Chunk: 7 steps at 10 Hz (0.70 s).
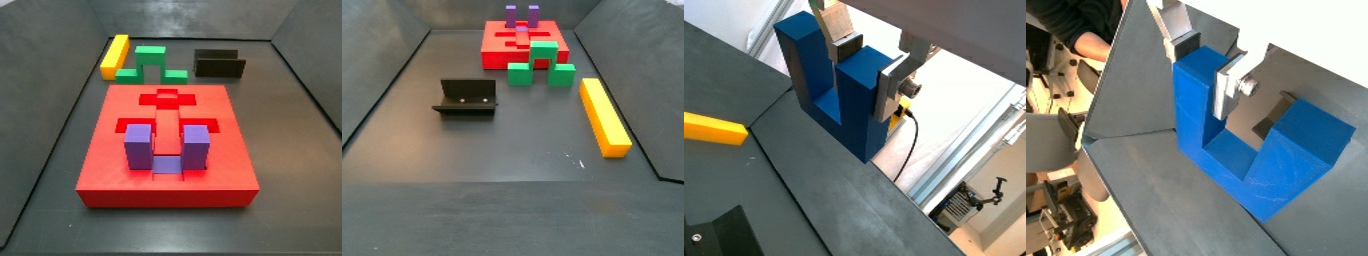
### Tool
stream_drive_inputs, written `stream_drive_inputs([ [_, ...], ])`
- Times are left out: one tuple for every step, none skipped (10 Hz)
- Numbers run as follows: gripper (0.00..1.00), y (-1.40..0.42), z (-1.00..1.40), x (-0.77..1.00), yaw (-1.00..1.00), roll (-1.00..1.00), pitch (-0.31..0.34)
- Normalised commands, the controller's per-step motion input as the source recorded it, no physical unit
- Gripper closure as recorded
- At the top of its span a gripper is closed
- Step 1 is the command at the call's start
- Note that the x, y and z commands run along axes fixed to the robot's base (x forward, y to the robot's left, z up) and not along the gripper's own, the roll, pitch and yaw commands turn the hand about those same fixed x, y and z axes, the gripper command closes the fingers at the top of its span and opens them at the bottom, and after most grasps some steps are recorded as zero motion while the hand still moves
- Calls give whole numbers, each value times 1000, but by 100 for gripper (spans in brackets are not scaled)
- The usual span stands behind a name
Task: Pick up the blue object. Move up. Place the blue object on the fixture. Regrasp the blue object. Move to above the board. Insert the blue object.
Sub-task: Move to above the board.
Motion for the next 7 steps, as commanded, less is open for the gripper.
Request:
stream_drive_inputs([
  [100,-1400,297,-1358,-154,-1000,16],
  [100,-1400,278,-1377,-149,-1000,11],
  [100,-1278,257,-1400,-142,-1000,-26],
  [100,-1243,237,-1400,-138,-1000,-27],
  [100,-1240,251,-1400,-137,-1000,-22],
  [100,-1229,236,-1400,-136,-1000,-14],
  [100,-1208,216,-1400,-133,-1000,-8],
])
